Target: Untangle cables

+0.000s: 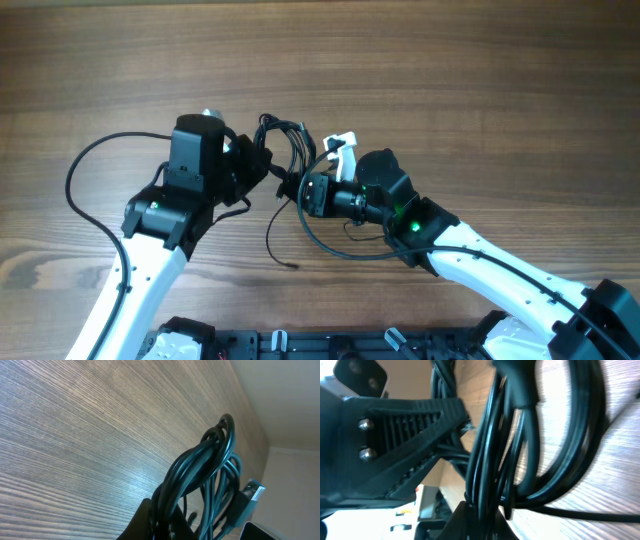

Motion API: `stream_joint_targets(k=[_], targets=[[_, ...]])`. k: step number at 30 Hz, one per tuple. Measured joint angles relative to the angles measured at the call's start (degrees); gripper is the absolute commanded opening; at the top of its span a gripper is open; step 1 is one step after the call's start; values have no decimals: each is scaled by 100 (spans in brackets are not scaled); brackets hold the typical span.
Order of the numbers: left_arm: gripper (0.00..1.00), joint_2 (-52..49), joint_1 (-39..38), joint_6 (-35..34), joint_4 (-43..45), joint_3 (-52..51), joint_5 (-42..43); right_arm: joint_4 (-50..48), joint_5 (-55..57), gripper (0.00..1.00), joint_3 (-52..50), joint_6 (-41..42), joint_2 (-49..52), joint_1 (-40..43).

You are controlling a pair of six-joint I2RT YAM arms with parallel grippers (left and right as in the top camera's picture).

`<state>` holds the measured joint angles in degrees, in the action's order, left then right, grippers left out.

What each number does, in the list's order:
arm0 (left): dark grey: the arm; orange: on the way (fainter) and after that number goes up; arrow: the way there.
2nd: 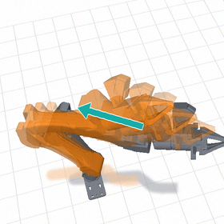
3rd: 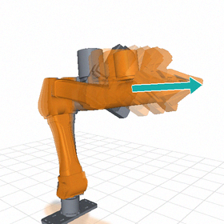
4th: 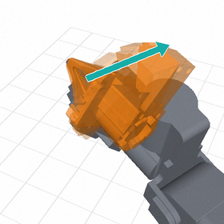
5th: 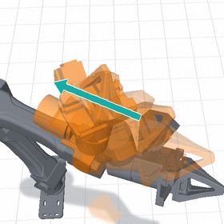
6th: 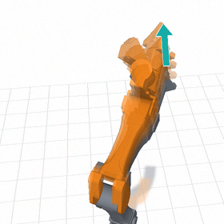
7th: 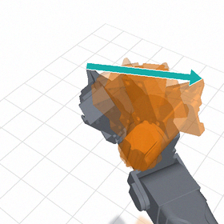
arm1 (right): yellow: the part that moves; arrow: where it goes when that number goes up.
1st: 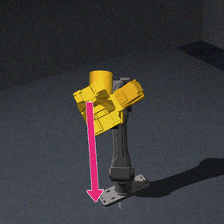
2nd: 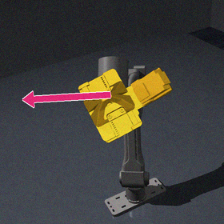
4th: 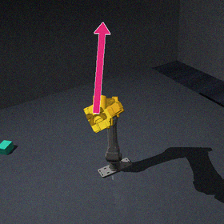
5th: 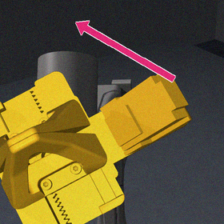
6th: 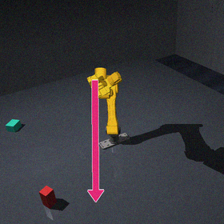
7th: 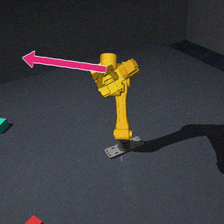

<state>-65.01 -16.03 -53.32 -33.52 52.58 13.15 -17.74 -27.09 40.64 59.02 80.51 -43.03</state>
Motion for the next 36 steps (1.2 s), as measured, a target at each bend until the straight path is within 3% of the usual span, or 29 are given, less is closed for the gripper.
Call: stream_joint_targets(k=[10,14,21,23,25,31,36], targets=[[4,11,-85,-28,-160,11,-396,-190,-597,5,-2,289,33,46],[4,9,-87,297,-321,52,-479,-313,-981,5,-7,487,101,190],[4,9,-192,599,-522,129,-778,-463,-1456,7,-7,1683,125,476],[4,9,-192,612,-531,133,-796,-485,-1469,11,-7,1910,127,479],[4,9,-190,621,-531,133,-772,-509,-1484,24,-7,2120,127,483],[4,-87,-74,785,-680,122,-1143,-977,-1537,37,-11,2527,101,586],[4,-94,-74,824,-669,120,-1204,-909,-1537,40,-11,2520,101,586]])
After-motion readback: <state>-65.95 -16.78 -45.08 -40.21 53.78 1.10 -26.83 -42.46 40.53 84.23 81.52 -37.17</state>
